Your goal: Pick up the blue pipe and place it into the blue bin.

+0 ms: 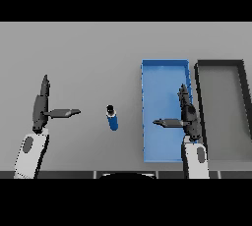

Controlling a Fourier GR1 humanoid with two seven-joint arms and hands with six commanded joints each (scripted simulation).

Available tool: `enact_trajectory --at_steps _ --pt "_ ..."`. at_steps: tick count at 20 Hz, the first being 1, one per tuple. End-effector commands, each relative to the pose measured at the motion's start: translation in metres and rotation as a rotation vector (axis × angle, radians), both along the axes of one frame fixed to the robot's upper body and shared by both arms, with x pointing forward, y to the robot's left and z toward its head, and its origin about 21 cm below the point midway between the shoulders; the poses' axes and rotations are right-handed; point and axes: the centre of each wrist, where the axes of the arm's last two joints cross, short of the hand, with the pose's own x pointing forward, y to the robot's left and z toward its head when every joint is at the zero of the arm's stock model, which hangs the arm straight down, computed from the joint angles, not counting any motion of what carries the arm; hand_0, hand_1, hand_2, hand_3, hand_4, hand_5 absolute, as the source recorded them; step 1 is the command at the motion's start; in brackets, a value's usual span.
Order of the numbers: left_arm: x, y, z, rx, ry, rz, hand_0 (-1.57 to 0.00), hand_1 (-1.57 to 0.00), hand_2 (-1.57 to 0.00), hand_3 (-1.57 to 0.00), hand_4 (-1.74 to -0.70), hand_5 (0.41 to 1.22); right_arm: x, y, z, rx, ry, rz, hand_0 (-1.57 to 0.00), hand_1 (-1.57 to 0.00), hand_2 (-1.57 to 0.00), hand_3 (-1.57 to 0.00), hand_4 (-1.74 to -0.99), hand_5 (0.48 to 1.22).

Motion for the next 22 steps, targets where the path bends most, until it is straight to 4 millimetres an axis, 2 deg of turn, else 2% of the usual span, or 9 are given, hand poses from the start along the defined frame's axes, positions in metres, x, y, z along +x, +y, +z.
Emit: enact_trajectory --at_steps 1,6,7,9,12,15,17,19,22 --pt "0.0 0.0 0.0 0.0 -0.005 -0.001 0.0 0.0 0.0 0.0 -1.01 0.586 0.0 0.0 0.0 0.0 -0.001 -0.001 0.0 0.0 0.0 0.0 -1.222 0.603" --pt "0.0 -0.001 0.001 0.005 -0.002 0.002 0.0 0.0 0.0 0.0 -1.01 0.586 -0.007 -0.003 -0.001 0.0 -0.007 0.001 0.0 0.0 0.0 0.0 -1.222 0.603" --pt "-0.012 0.01 -0.002 0.075 -0.015 -0.135 0.0 0.0 0.0 0.0 -1.01 0.586 -0.015 -0.013 0.003 -0.109 -0.068 0.052 0.0 0.0 0.0 0.0 -1.222 0.603" --pt "-0.021 0.024 -0.003 0.135 0.002 -0.254 0.0 0.0 0.0 0.0 -1.01 0.588 -0.024 -0.017 0.007 -0.183 -0.097 0.111 0.0 0.0 0.0 0.0 -1.23 0.601" --pt "-0.021 0.025 -0.001 0.164 0.015 -0.312 0.0 0.0 0.0 0.0 -1.01 0.587 -0.027 -0.021 0.013 -0.226 -0.087 0.139 0.0 0.0 0.0 0.0 -1.231 0.599" --pt "-0.03 0.028 -0.001 0.136 -0.003 -0.379 0.0 0.0 0.0 0.0 -1.01 0.592 -0.025 -0.02 0.017 -0.236 -0.084 0.138 0.0 0.0 0.0 0.0 -1.225 0.592" --pt "-0.029 0.027 0.003 0.138 0.012 -0.434 0.0 0.0 0.0 0.0 -1.02 0.587 -0.031 -0.022 0.014 -0.244 -0.081 0.137 0.0 0.0 0.0 0.0 -1.216 0.587" --pt "-0.035 0.019 0.002 0.144 0.035 -0.526 0.0 0.0 0.0 0.0 -1.02 0.573 -0.027 -0.017 0.015 -0.241 -0.084 0.145 0.0 0.0 0.0 0.0 -1.22 0.589" --pt "-0.036 0.002 0.008 0.164 0.092 -0.62 0.0 0.0 0.0 0.0 -1.04 0.532 -0.024 -0.019 0.013 -0.253 -0.106 0.16 0.0 0.0 0.0 0.0 -1.225 0.603"
